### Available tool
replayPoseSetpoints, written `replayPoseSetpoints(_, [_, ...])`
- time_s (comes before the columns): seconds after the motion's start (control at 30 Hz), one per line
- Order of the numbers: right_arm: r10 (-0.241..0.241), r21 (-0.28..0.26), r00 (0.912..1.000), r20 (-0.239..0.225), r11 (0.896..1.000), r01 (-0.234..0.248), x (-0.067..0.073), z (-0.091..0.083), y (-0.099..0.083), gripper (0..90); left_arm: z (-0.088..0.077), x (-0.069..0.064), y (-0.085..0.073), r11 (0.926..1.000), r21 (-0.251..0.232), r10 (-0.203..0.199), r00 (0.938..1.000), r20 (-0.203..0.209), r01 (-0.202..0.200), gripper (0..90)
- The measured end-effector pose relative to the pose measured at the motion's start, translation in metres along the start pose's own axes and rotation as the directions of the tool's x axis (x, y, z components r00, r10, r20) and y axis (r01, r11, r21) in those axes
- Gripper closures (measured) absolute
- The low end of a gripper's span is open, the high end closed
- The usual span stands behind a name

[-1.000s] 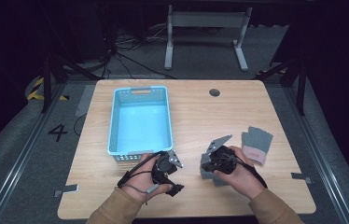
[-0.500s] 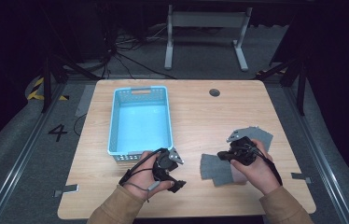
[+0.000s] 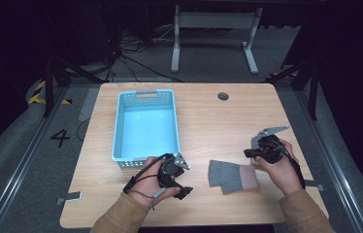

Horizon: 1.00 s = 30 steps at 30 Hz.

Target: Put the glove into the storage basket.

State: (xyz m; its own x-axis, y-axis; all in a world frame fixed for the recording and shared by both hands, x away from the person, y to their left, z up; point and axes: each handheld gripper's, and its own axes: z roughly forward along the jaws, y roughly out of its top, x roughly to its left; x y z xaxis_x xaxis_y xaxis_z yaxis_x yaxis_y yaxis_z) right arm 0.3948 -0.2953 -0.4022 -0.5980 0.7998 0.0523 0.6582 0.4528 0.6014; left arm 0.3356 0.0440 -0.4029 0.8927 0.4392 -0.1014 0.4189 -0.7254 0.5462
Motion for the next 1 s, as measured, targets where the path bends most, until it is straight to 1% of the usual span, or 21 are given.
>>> replayPoseSetpoints(0.07, [0.009, 0.005, 0.9999, 0.007, 1.0, -0.009, -0.002, 0.002, -0.001, 90.0, 0.0, 0.0, 0.0, 1.0, 0.003, 0.001, 1.0, 0.0, -0.001, 26.7])
replayPoseSetpoints(0.1, [0.019, 0.02, 0.9997, 0.018, 1.0, -0.019, -0.007, 0.006, -0.004, 90.0, 0.0, 0.0, -0.001, 1.0, 0.005, 0.003, 1.0, -0.003, -0.003, 26.7])
replayPoseSetpoints(0.17, [0.021, 0.024, 0.9995, 0.024, 0.999, -0.021, -0.008, 0.007, -0.004, 90.0, 0.0, 0.0, -0.001, 1.0, 0.0, 0.0, 1.0, -0.003, 0.0, 26.7])
replayPoseSetpoints(0.2, [0.023, 0.044, 0.9991, 0.037, 0.999, -0.025, -0.01, 0.011, -0.006, 90.0, -0.001, 0.001, -0.001, 1.0, -0.003, 0.002, 1.0, -0.003, -0.002, 26.7])
replayPoseSetpoints(0.4, [0.023, 0.071, 0.999, 0.038, 0.997, -0.025, -0.012, 0.015, -0.008, 90.0, -0.001, 0.0, -0.001, 1.0, -0.002, 0.004, 1.0, -0.003, -0.004, 26.7])
replayPoseSetpoints(0.63, [0.025, 0.086, 0.9987, 0.044, 0.996, -0.029, -0.012, 0.016, -0.009, 90.0, -0.001, 0.0, 0.0, 1.0, -0.004, 0.003, 1.0, -0.005, -0.003, 26.7])
replayPoseSetpoints(0.77, [0.031, 0.103, 0.9984, 0.048, 0.994, -0.036, -0.014, 0.018, -0.013, 90.0, -0.001, 0.0, 0.001, 1.0, -0.002, 0.002, 1.0, -0.002, -0.002, 26.7])
replayPoseSetpoints(0.83, [0.033, 0.107, 0.9983, 0.048, 0.994, -0.038, -0.015, 0.018, -0.013, 90.0, 0.0, 0.0, 0.002, 1.0, -0.003, 0.009, 1.0, -0.001, -0.009, 26.6])
replayPoseSetpoints(0.87, [0.041, 0.112, 0.998, 0.049, 0.993, -0.046, -0.015, 0.018, -0.015, 90.0, 0.0, 0.0, 0.003, 1.0, -0.001, 0.007, 1.0, 0.002, -0.007, 26.7])
replayPoseSetpoints(1.0, [0.048, 0.12, 0.9975, 0.052, 0.991, -0.054, -0.017, 0.016, -0.018, 90.0, 0.001, 0.0, 0.005, 0.9999, 0.0, 0.014, 0.9999, 0.005, -0.014, 26.6])
